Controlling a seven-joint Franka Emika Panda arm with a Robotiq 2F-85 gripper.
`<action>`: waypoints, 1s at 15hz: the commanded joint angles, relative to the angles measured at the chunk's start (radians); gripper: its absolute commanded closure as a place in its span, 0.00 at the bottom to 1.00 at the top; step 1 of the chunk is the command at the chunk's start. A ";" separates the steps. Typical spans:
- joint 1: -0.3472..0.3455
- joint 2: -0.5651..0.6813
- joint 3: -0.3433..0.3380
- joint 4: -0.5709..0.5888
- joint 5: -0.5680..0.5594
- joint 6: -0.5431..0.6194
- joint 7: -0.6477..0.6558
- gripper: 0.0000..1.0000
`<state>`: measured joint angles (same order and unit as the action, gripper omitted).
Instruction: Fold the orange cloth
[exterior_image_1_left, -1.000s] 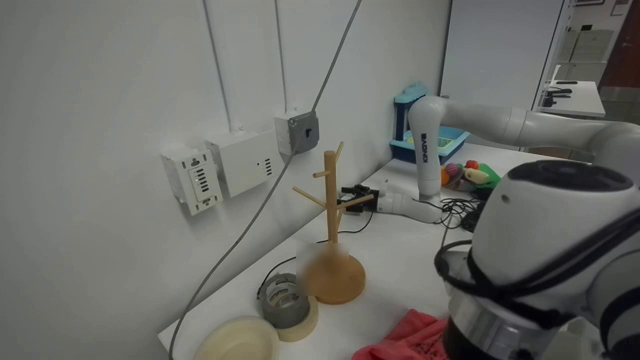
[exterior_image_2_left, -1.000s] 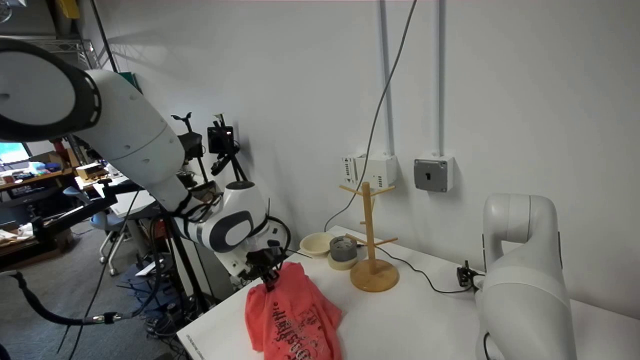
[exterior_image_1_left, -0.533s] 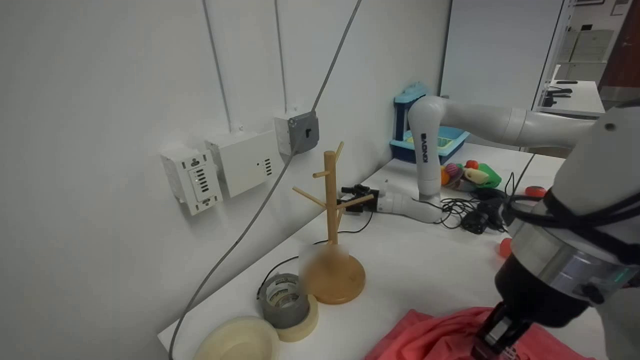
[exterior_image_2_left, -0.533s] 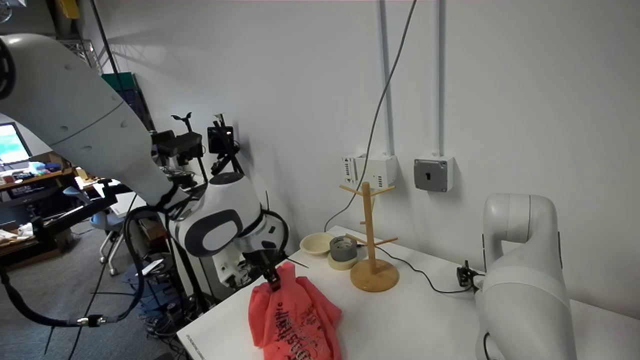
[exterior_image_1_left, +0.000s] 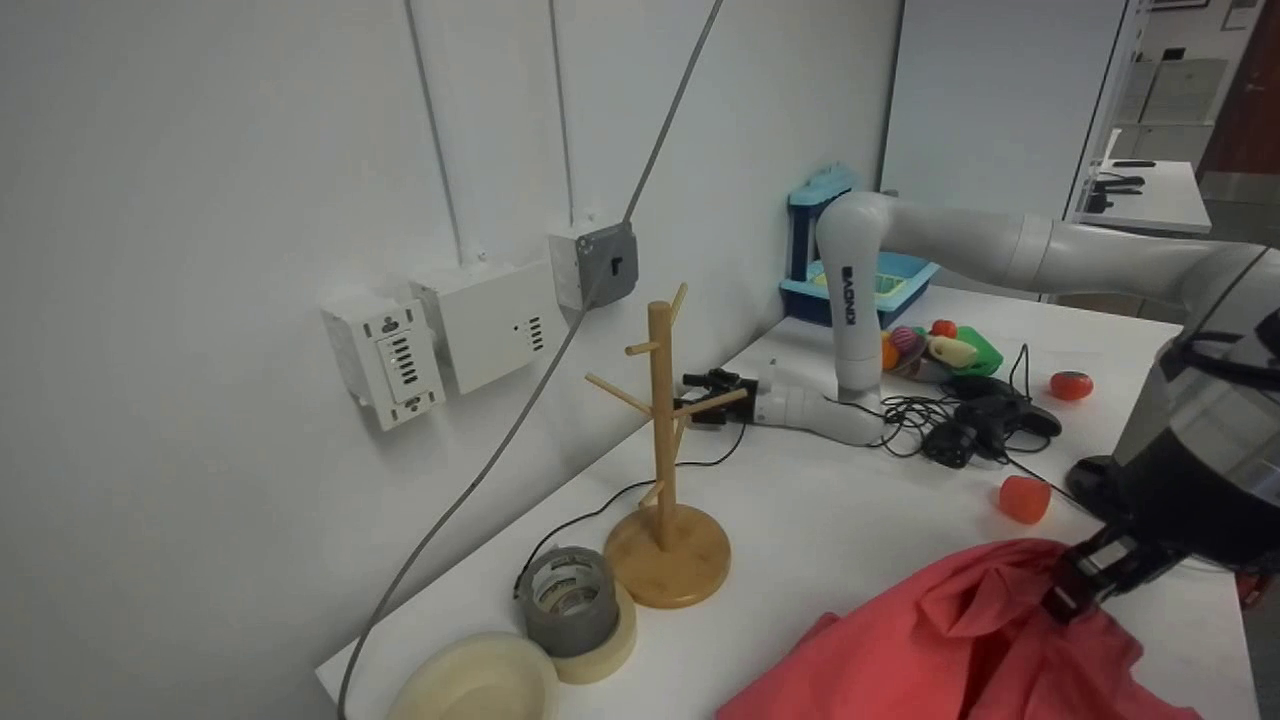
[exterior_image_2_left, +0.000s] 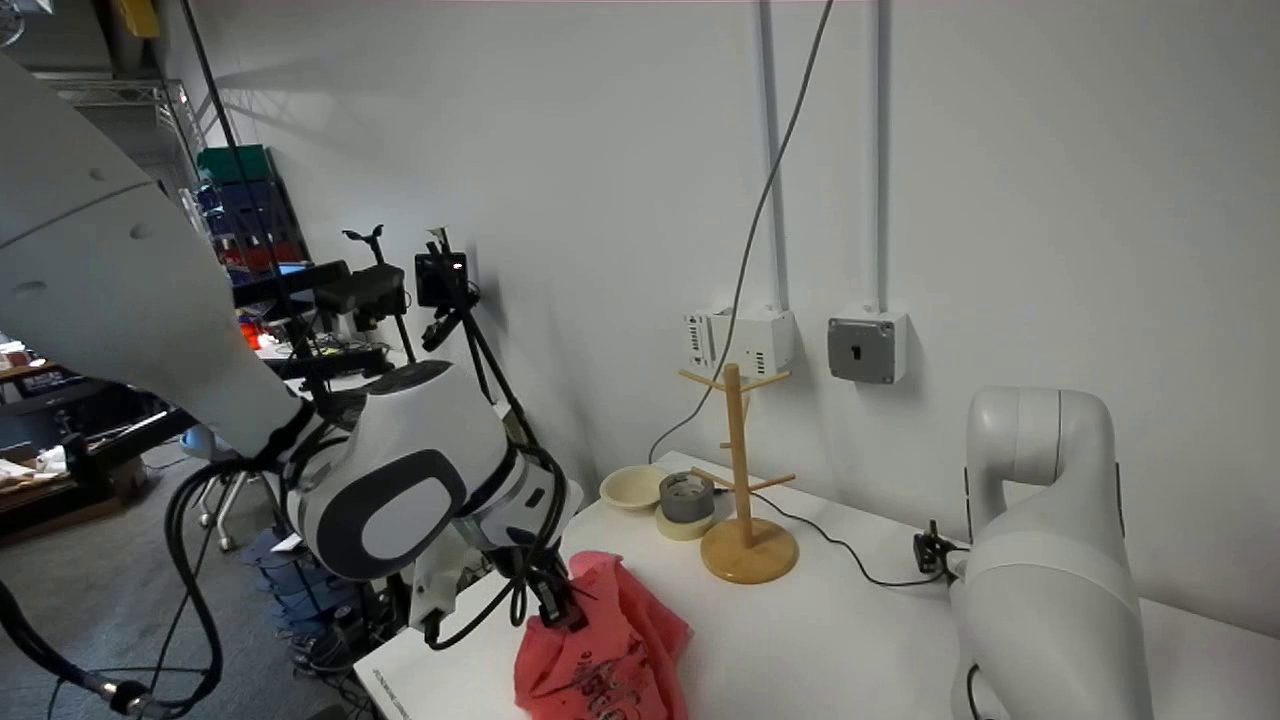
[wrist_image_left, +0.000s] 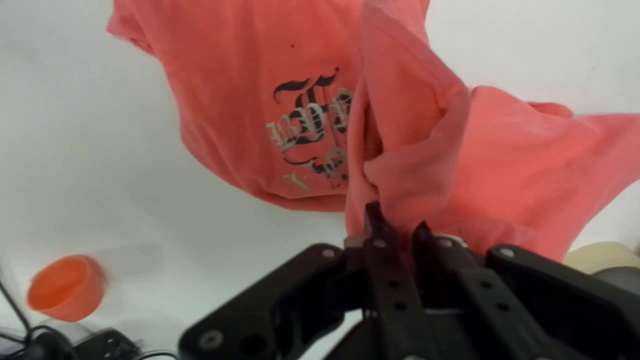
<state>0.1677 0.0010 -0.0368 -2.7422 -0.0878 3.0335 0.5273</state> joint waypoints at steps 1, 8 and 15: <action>-0.077 -0.069 -0.068 -0.007 -0.276 -0.044 0.217 0.97; -0.119 -0.014 -0.041 0.021 -0.615 -0.172 0.572 0.97; -0.102 0.119 -0.087 0.080 -0.757 -0.195 0.758 0.97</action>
<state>0.0662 0.0697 -0.0972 -2.7143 -0.7595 2.8646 1.1938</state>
